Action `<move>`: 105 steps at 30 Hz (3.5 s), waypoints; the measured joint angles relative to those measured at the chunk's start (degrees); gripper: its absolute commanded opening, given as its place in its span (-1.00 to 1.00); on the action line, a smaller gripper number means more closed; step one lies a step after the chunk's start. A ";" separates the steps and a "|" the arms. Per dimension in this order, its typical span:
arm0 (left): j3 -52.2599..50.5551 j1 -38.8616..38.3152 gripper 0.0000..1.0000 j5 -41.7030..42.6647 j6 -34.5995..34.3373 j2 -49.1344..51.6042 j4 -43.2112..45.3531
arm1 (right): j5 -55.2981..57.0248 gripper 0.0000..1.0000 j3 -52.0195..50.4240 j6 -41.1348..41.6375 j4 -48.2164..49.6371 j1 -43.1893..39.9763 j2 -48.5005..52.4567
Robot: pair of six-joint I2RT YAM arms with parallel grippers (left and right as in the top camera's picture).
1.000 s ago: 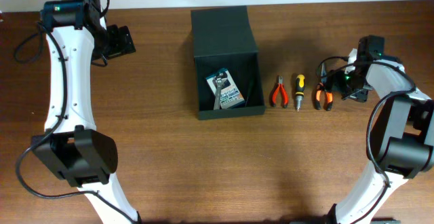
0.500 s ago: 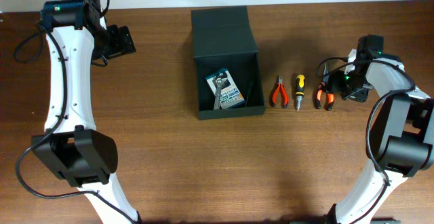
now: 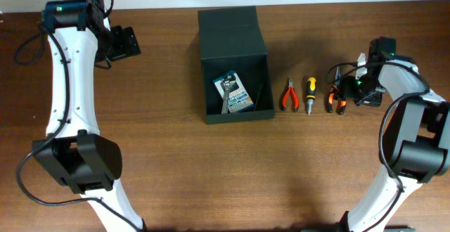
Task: Pack container
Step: 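Lower the right gripper onto the orange TACTIX pliers and grasp them, then lift the pliers with the right gripper and carry them into the box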
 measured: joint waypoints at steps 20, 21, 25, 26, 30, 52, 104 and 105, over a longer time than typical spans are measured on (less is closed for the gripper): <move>0.00 0.00 0.99 -0.02 0.00 0.00 0.00 | 0.39 0.08 0.55 -7.52 -0.33 -0.07 0.70; 0.00 0.00 0.99 0.00 0.00 0.00 0.00 | 0.35 0.07 0.55 -7.65 -0.33 -0.04 0.72; 0.00 0.00 0.99 -0.02 0.00 0.00 0.00 | 0.22 0.01 0.61 -8.33 -0.35 0.11 0.74; 0.00 0.00 0.99 -0.02 0.00 0.00 0.00 | 0.13 0.01 0.61 -8.35 -0.33 0.31 0.74; 0.00 0.00 0.99 -0.02 0.00 0.00 0.00 | 0.31 -0.03 0.66 -8.28 -0.35 1.62 0.81; 0.00 0.00 0.99 0.00 0.00 0.00 0.00 | 0.07 -0.92 0.83 -4.48 -0.50 4.09 0.92; 0.00 0.00 0.99 -0.02 0.00 0.00 0.00 | -6.60 -0.92 19.69 1.07 -14.10 1.09 -0.55; 0.00 0.00 0.98 0.00 0.00 0.00 0.00 | -6.82 -0.92 20.72 1.18 -14.86 1.46 -0.83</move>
